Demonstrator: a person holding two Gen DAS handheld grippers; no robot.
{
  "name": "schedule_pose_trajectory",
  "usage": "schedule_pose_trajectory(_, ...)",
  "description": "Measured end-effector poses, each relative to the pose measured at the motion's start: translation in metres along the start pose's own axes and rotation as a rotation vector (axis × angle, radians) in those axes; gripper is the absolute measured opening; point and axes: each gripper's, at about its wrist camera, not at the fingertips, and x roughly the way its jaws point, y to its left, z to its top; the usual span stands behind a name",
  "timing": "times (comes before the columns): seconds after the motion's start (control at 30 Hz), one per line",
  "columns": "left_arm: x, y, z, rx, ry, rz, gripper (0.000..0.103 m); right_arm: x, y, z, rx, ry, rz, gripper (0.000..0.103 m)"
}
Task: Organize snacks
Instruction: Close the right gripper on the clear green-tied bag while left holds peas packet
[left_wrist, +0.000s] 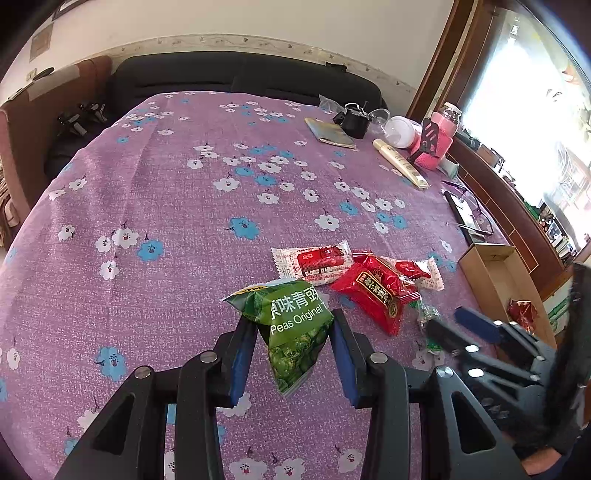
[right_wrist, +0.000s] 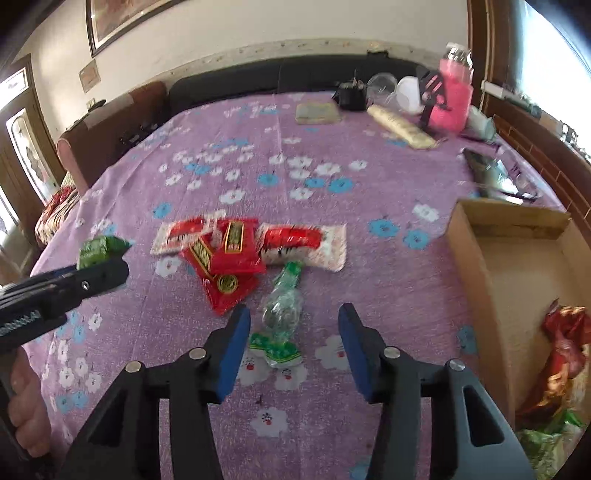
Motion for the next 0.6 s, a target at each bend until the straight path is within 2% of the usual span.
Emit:
schedule_pose_trajectory(0.07,-0.001,0.000,0.000,0.000,-0.001,-0.003,0.042,-0.013,-0.003,0.001,0.007,-0.048,0.022,0.062)
schedule_pose_trajectory(0.13,-0.002,0.000,0.000,0.003,-0.004,-0.005,0.042,-0.023,-0.007,-0.003,0.021,-0.098,0.061,0.063)
schedule_pose_trajectory(0.23,-0.005,-0.001,-0.001,0.007,-0.011,-0.008,0.042,-0.023,-0.017,-0.013,0.075,-0.089,0.158,0.067)
schedule_pose_trajectory(0.27,-0.006,-0.001,-0.001,0.006,-0.014,-0.009,0.042,-0.022,-0.022,-0.017,0.108,-0.083,0.206,0.072)
schedule_pose_trajectory(0.3,-0.006,0.000,-0.001,0.006,-0.017,-0.007,0.042,-0.020,-0.025,-0.020,0.128,-0.069,0.208,0.076)
schedule_pose_trajectory(0.33,-0.006,0.000,-0.001,0.005,-0.017,-0.006,0.042,-0.019,-0.025,-0.022,0.136,-0.063,0.190,0.079)
schedule_pose_trajectory(0.47,-0.006,0.000,-0.001,0.002,-0.019,-0.002,0.042,-0.019,-0.018,-0.026,0.106,-0.057,0.114,0.079)
schedule_pose_trajectory(0.57,-0.006,0.001,-0.001,-0.002,-0.021,0.001,0.042,-0.015,-0.003,-0.028,0.026,-0.012,-0.071,0.079)
schedule_pose_trajectory(0.6,-0.007,0.002,-0.002,-0.004,-0.021,0.001,0.042,-0.013,0.002,-0.028,0.004,-0.002,-0.085,0.079)
